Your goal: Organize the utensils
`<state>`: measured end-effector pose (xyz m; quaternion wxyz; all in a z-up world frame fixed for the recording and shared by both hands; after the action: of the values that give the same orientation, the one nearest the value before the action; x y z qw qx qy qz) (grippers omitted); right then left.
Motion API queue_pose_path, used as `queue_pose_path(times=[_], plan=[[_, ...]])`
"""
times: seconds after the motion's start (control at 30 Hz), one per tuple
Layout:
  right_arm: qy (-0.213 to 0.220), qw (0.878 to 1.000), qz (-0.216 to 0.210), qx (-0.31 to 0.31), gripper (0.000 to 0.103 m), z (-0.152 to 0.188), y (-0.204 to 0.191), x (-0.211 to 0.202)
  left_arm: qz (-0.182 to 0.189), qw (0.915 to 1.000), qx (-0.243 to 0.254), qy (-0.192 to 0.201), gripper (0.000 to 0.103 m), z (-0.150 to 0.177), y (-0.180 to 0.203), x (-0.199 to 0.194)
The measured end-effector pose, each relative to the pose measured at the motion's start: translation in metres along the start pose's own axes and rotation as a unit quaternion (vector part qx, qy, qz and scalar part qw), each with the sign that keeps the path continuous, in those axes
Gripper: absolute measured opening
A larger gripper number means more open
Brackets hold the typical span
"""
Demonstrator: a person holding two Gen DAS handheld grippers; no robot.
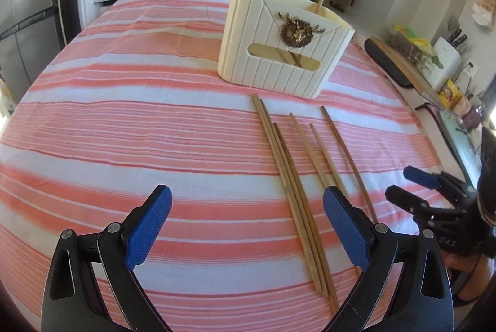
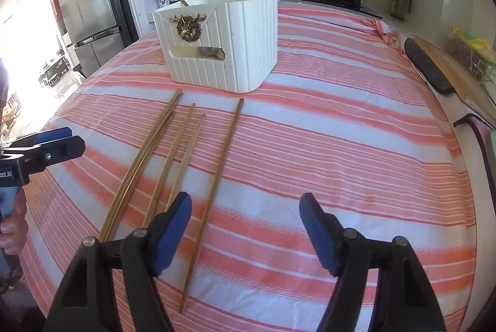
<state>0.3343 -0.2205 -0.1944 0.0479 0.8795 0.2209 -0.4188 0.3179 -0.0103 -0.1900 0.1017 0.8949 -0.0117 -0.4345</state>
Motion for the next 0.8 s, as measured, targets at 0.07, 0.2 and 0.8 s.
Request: queue_pose_path(times=[0.07, 0.2, 0.8], plan=[[0.000, 1.000, -0.002, 0.012, 0.065, 0.004, 0.002, 0.001, -0.016, 0.9999, -0.002, -0.001, 0.098, 0.001, 0.001, 0.008], [-0.002, 1.000, -0.004, 0.022, 0.064, 0.009, 0.005, 0.002, -0.034, 0.9993, -0.006, -0.012, 0.098, 0.006, 0.000, 0.022], [0.002, 1.000, 0.012, -0.009, 0.064, 0.009, -0.002, -0.001, -0.080, 0.9963, 0.027, -0.019, 0.098, 0.013, 0.012, 0.041]])
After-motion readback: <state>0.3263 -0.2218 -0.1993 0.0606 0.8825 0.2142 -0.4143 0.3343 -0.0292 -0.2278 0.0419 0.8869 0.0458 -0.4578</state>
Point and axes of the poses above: each gripper's, at about its wrist camera, not at the fingertips, and x roughly the way its jaws point, y to its right, z to its underside, the point moved 3 cm from there along x, roughly the way its jaws point, and after that the axes turned 3 degrees about -z, right-handed, at the moved point
